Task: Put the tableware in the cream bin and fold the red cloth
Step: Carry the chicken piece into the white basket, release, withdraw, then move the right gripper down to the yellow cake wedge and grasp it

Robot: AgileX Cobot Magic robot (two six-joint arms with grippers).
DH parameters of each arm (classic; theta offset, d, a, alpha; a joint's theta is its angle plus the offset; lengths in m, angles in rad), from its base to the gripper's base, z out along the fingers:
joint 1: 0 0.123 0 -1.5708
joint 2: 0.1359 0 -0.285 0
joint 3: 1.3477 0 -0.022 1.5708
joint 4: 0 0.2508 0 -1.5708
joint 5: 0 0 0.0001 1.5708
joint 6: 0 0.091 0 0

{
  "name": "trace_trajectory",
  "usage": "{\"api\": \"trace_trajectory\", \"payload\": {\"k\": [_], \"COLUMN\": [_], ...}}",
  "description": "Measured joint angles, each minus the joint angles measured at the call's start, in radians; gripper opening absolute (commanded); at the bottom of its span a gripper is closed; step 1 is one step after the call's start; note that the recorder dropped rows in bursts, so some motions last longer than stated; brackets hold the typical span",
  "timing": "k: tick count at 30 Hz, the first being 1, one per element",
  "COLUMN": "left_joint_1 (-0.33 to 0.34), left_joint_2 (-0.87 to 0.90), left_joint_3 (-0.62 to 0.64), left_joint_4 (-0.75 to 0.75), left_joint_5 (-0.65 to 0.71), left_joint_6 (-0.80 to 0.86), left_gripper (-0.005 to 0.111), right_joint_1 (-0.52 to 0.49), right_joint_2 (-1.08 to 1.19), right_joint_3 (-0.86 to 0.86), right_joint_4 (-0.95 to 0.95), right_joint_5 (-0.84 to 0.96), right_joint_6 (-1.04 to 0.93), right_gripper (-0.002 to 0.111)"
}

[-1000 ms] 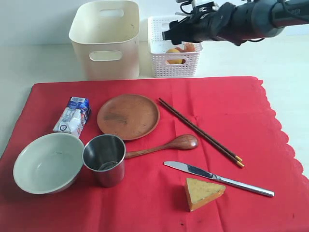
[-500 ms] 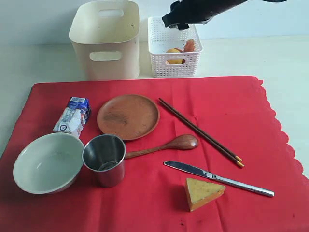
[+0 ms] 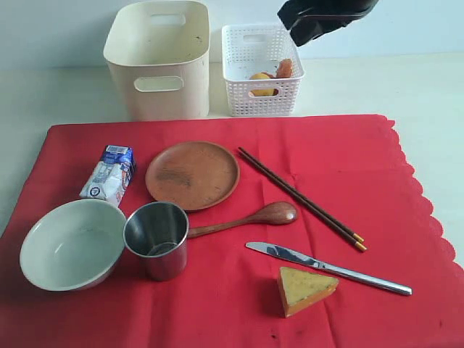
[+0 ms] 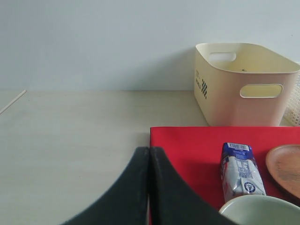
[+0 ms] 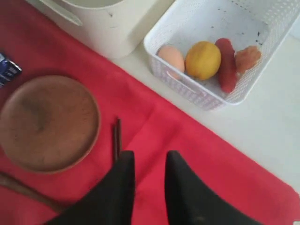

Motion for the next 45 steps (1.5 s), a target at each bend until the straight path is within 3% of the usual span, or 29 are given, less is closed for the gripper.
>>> {"api": "trace_trajectory", "payload": {"k": [4, 13, 22, 25, 32, 36, 39, 45], "left_joint_1": [0.0, 0.0, 0.0, 0.0, 0.0, 0.0, 0.0, 0.0], "left_joint_2": [0.0, 0.0, 0.0, 0.0, 0.0, 0.0, 0.0, 0.0], "left_joint_3": [0.0, 0.0, 0.0, 0.0, 0.0, 0.0, 0.0, 0.0], "left_joint_4": [0.0, 0.0, 0.0, 0.0, 0.0, 0.0, 0.0, 0.0], "left_joint_5": [0.0, 0.0, 0.0, 0.0, 0.0, 0.0, 0.0, 0.0], "left_joint_6": [0.0, 0.0, 0.0, 0.0, 0.0, 0.0, 0.0, 0.0], "left_gripper": [0.001, 0.001, 0.001, 0.001, 0.001, 0.001, 0.001, 0.001], "right_joint_1": [0.0, 0.0, 0.0, 0.0, 0.0, 0.002, 0.026, 0.169], "right_joint_2": [-0.104, -0.339, -0.395, -0.396, -0.397, -0.397, -0.397, -0.378], "right_joint_3": [0.099, 0.368, 0.604, 0.675, 0.781, 0.809, 0.809, 0.809], "right_joint_4": [0.03, 0.112, 0.189, 0.191, 0.192, 0.224, 0.24, 0.211], "right_joint_5": [0.011, 0.044, 0.111, 0.111, 0.092, 0.082, 0.072, 0.016], "right_joint_6": [0.0, -0.014, -0.111, -0.139, -0.193, -0.244, -0.269, -0.267], "right_gripper": [0.0, 0.0, 0.001, 0.009, 0.043, 0.057, 0.062, 0.064]}}
